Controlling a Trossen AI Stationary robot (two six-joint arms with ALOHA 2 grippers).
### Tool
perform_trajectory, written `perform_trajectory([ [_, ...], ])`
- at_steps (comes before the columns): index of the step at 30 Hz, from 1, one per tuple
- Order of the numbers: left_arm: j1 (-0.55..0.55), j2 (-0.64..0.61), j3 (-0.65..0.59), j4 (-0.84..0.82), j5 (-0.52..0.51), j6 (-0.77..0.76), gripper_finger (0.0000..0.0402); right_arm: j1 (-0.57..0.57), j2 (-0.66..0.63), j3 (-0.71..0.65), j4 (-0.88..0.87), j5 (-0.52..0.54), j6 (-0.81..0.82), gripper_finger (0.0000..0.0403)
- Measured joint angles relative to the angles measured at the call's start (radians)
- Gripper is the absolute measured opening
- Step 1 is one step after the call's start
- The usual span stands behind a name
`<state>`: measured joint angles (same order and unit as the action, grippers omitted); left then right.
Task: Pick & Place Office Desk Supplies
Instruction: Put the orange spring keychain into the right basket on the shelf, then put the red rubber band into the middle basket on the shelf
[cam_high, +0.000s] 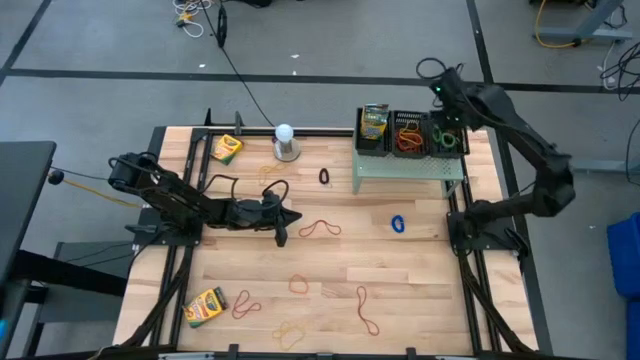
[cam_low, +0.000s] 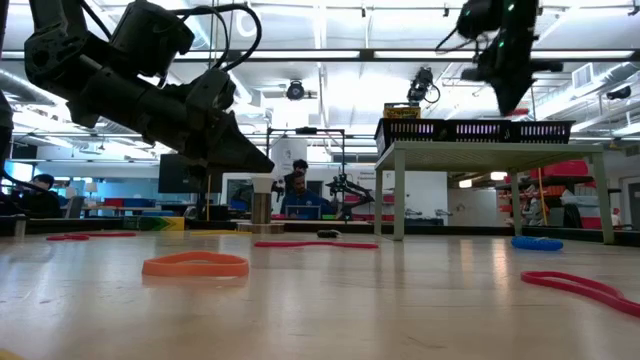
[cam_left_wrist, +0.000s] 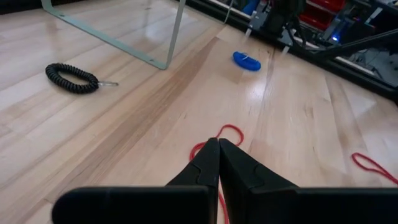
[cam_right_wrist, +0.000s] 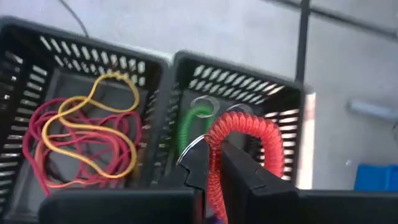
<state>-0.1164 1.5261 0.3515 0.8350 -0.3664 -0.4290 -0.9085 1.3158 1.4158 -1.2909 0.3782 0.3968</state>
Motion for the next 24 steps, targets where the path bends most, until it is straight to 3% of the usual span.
perform_trajectory([
  [5,-0.001,0.000,0.000,0.012,0.000,0.000,0.0011,-0.017,0.082,0.000,0.000,-0.011,0.045,0.0038],
  [12,-0.002,0.000,0.000,0.014,0.000,0.000,0.0011,-0.042,0.134,0.000,-0.010,-0.009,0.086,0.0093],
  [20,-0.002,0.000,0.000,0.015,0.005,-0.048,0.0011,-0.044,0.124,0.002,-0.035,-0.023,0.089,0.0150],
  [24,-0.001,-0.003,0.000,0.014,0.047,-0.079,0.0011,-0.026,0.070,0.011,-0.078,-0.071,0.034,0.0152],
])
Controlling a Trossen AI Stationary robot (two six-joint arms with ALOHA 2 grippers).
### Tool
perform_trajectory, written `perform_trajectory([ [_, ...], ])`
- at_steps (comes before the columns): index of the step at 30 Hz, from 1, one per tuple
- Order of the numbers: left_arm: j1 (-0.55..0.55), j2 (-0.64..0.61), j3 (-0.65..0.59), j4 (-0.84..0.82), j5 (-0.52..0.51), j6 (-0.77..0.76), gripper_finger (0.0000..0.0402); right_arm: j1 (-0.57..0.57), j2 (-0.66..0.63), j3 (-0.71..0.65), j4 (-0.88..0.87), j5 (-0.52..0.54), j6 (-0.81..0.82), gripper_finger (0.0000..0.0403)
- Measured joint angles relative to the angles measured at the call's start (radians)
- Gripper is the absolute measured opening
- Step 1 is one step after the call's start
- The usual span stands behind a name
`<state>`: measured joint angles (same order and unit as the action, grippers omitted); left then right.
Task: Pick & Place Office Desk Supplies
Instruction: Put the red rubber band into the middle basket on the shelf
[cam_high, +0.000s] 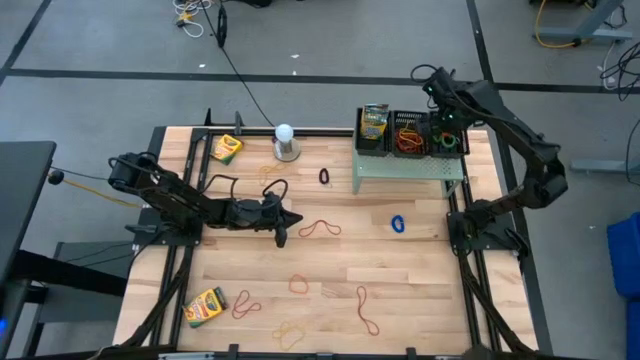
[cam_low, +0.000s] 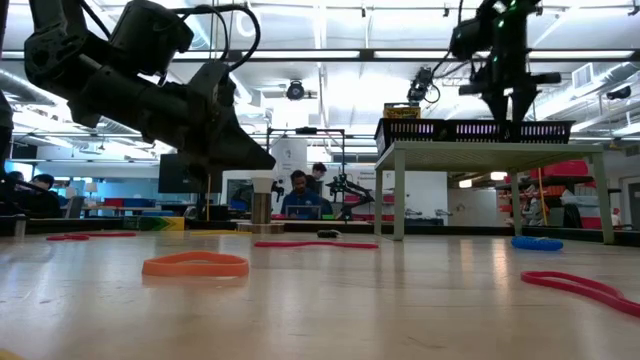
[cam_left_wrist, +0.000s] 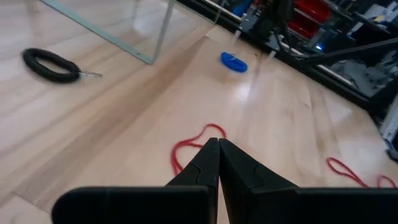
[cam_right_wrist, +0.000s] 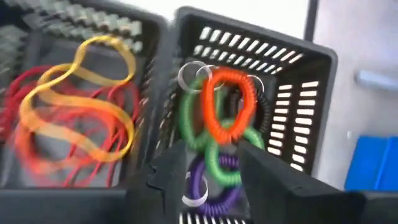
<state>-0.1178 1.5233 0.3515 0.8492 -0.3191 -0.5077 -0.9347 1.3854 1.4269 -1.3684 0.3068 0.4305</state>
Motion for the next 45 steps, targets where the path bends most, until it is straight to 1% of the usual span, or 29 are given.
perform_trajectory([
  [2,0.000,-0.009,0.000,0.000,0.002,0.004,0.0010,0.035,-0.056,-0.003,0.011,0.001,-0.055,0.0135],
  [5,0.001,-0.043,0.000,-0.001,0.003,0.015,0.0008,0.141,-0.155,-0.036,0.063,0.019,-0.097,0.0094],
  [8,0.004,-0.096,0.000,0.002,-0.003,0.030,0.0008,0.265,-0.255,-0.114,0.177,0.023,-0.091,0.0047],
  [10,0.016,-0.134,0.000,-0.001,-0.006,0.025,0.0009,0.361,-0.323,-0.183,0.258,0.024,-0.052,0.0017],
  [11,0.024,-0.154,0.000,-0.001,-0.007,0.022,0.0009,0.409,-0.352,-0.220,0.301,0.025,-0.031,0.0009],
  [14,0.053,-0.215,0.000,-0.001,-0.010,0.036,0.0009,0.575,-0.420,-0.327,0.424,0.049,0.017,0.0011],
  [17,0.082,-0.280,0.000,-0.002,-0.011,0.066,0.0008,0.754,-0.459,-0.412,0.537,0.130,0.036,0.0008],
  [19,0.101,-0.327,0.000,0.000,-0.012,0.091,0.0008,0.857,-0.460,-0.457,0.606,0.189,0.037,0.0004],
  [21,0.120,-0.372,0.000,-0.001,-0.022,0.093,0.0008,0.935,-0.456,-0.494,0.661,0.212,0.037,0.0006],
  [23,0.142,-0.415,0.000,-0.020,-0.024,0.074,0.0008,0.991,-0.443,-0.528,0.727,0.214,0.062,0.0012],
  [26,0.169,-0.488,0.002,-0.118,-0.028,0.068,0.0008,1.053,-0.429,-0.572,0.790,0.214,0.116,0.0017],
  [29,0.192,-0.564,0.037,-0.371,-0.049,0.067,0.0008,1.091,-0.424,-0.603,0.848,0.221,0.168,0.0012],
  [32,0.217,-0.614,0.108,-0.641,-0.073,0.066,0.0008,1.110,-0.424,-0.625,0.870,0.241,0.202,0.0005],
  [34,0.230,-0.626,0.156,-0.805,-0.089,0.066,0.0007,1.115,-0.424,-0.634,0.876,0.245,0.219,0.0004],
  [36,0.241,-0.627,0.197,-0.924,-0.099,0.056,0.0007,1.116,-0.423,-0.637,0.873,0.247,0.220,0.0005],
  [39,0.245,-0.618,0.221,-1.016,-0.087,0.018,0.0007,1.116,-0.422,-0.637,0.883,0.251,0.220,0.0009],
  [40,0.243,-0.611,0.221,-1.021,-0.067,0.006,0.0008,1.116,-0.421,-0.637,0.885,0.252,0.219,0.0009],
  [43,0.219,-0.569,0.221,-1.018,0.044,-0.010,0.0010,1.117,-0.419,-0.637,0.887,0.258,0.219,0.0008],
  [45,0.186,-0.523,0.221,-1.021,0.081,-0.008,0.0013,1.121,-0.415,-0.637,0.886,0.258,0.207,0.0007],
])
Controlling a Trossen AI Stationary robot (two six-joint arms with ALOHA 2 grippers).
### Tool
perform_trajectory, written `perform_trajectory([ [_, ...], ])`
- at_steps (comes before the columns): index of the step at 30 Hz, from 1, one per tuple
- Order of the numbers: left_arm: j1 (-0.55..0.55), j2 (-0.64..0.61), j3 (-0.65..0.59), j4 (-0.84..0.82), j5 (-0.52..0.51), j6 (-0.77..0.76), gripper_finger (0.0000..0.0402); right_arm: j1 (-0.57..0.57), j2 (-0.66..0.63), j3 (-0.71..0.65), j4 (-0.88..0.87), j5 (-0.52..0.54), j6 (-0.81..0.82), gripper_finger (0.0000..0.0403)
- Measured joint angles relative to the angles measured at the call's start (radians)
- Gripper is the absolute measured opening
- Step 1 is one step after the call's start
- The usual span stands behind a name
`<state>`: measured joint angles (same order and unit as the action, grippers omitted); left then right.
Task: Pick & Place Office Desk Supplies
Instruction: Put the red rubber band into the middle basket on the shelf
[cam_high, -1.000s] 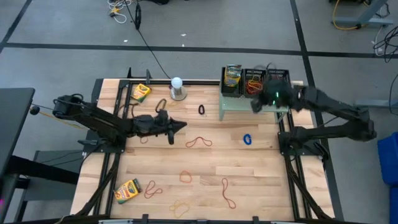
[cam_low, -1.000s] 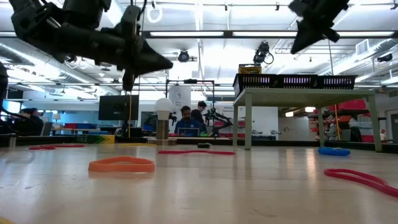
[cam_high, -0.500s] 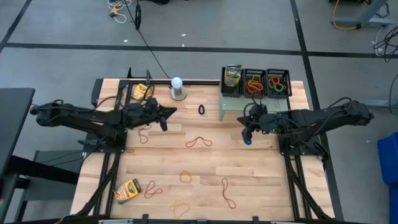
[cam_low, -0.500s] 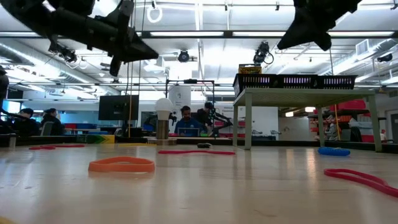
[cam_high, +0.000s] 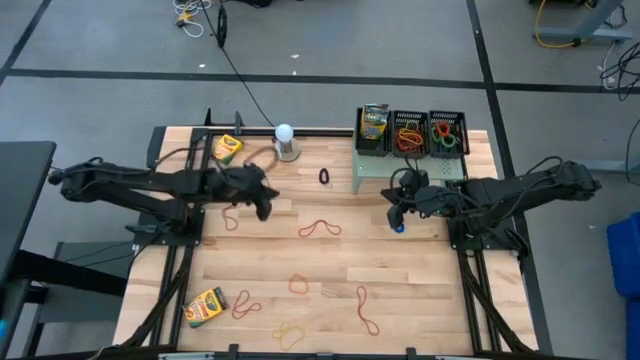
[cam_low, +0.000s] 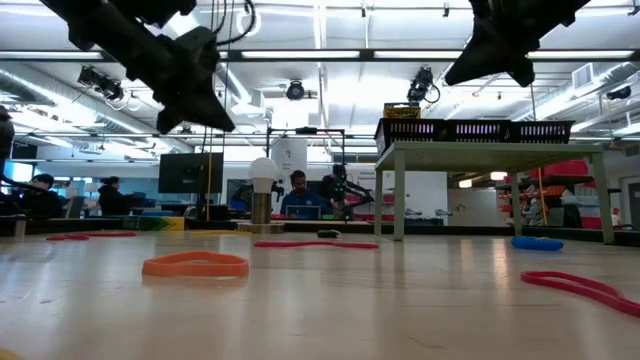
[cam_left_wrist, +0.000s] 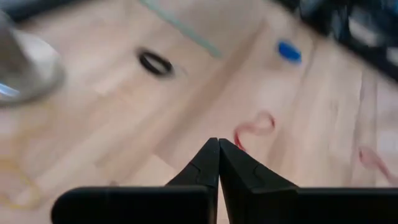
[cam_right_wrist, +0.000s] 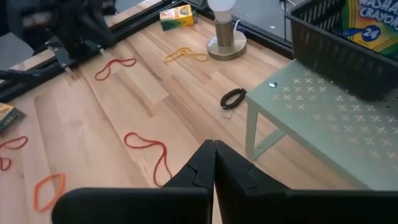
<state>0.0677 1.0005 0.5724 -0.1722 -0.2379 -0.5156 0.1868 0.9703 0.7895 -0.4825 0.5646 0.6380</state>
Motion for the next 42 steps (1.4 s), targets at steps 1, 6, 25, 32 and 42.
perform_trajectory([
  [1,-0.020,0.025,0.000,0.001,0.003,0.004,0.0014,0.003,0.000,0.000,0.000,0.000,-0.005,0.0007],
  [6,-0.118,0.191,0.000,0.057,0.014,-0.009,0.0027,0.007,0.018,0.001,0.001,-0.011,-0.035,0.0011],
  [25,-0.576,0.535,0.000,0.343,-0.332,-0.512,0.0005,0.099,0.249,-0.040,-0.008,-0.487,-0.093,0.0025],
  [32,-0.656,0.614,0.001,0.538,-0.421,-0.420,0.0004,0.268,0.458,0.076,-0.059,-0.460,0.073,0.0027],
  [42,-0.640,0.704,-0.002,0.735,-0.441,-0.216,0.0009,0.357,0.747,0.324,-0.152,-0.476,0.056,0.0106],
])
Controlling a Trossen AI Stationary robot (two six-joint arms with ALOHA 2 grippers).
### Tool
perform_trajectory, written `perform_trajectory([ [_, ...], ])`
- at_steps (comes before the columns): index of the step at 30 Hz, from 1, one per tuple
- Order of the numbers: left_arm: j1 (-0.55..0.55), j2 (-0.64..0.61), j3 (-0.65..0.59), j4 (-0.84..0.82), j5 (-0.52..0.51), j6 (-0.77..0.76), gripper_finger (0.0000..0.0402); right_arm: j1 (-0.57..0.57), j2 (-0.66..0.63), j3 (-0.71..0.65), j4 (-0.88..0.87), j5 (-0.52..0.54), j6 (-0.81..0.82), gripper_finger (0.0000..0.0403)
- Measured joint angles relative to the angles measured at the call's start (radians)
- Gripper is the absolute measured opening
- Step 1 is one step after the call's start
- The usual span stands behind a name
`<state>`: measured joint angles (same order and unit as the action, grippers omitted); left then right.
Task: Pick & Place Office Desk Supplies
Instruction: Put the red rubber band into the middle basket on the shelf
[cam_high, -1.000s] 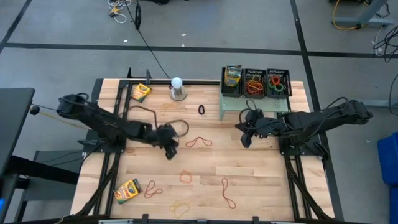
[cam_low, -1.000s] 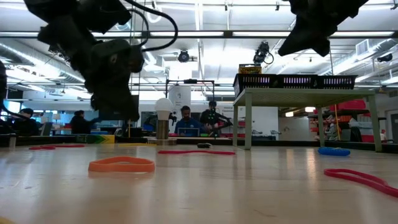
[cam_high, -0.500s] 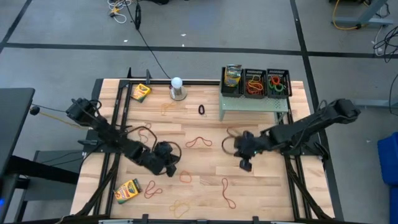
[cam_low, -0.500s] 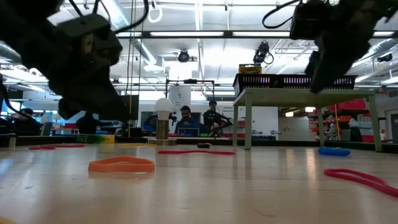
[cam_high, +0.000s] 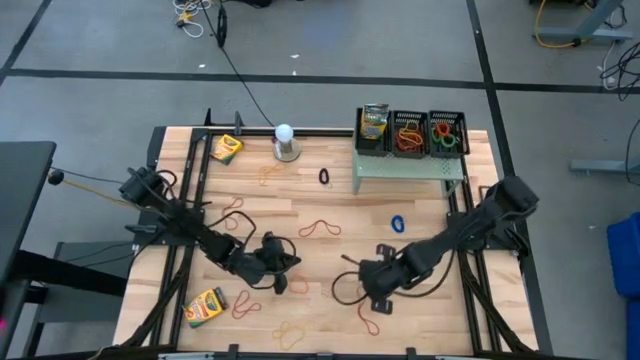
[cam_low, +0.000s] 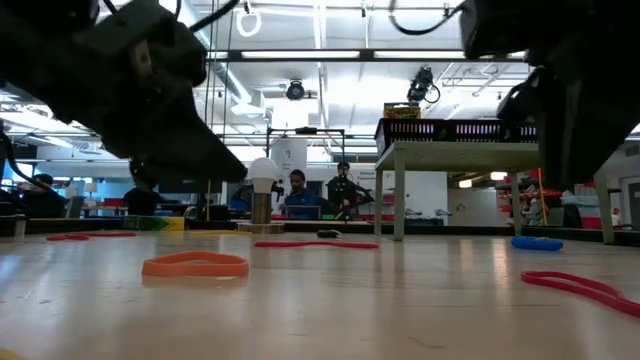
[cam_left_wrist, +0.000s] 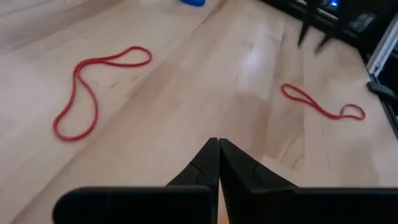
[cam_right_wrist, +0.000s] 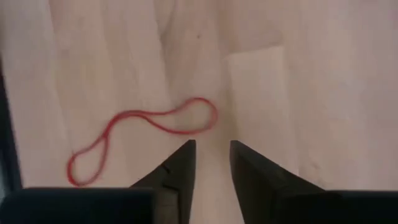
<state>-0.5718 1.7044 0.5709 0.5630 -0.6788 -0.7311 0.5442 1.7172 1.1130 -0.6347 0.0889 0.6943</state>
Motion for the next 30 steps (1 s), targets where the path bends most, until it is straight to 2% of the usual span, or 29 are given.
perform_trajectory([
  [4,0.013,0.017,0.000,0.041,0.025,0.007,0.0009,-0.005,0.078,0.050,0.025,-0.022,-0.004,0.0120],
  [14,0.021,0.031,0.001,0.103,0.032,0.040,0.0010,-0.012,0.208,0.068,0.037,-0.015,0.005,0.0116],
  [17,0.022,0.031,0.001,0.102,0.030,0.054,0.0010,-0.016,0.215,0.070,0.040,-0.015,0.008,0.0093],
  [22,0.022,0.031,0.001,0.103,0.027,0.054,0.0011,-0.028,0.202,0.066,0.024,-0.020,0.033,0.0013],
  [26,0.022,0.031,0.001,0.103,0.025,0.053,0.0011,-0.055,0.163,0.064,-0.090,0.009,0.121,0.0009],
  [30,0.022,0.031,0.001,0.103,0.025,0.051,0.0011,-0.092,0.091,0.048,-0.252,0.122,0.333,0.0005],
])
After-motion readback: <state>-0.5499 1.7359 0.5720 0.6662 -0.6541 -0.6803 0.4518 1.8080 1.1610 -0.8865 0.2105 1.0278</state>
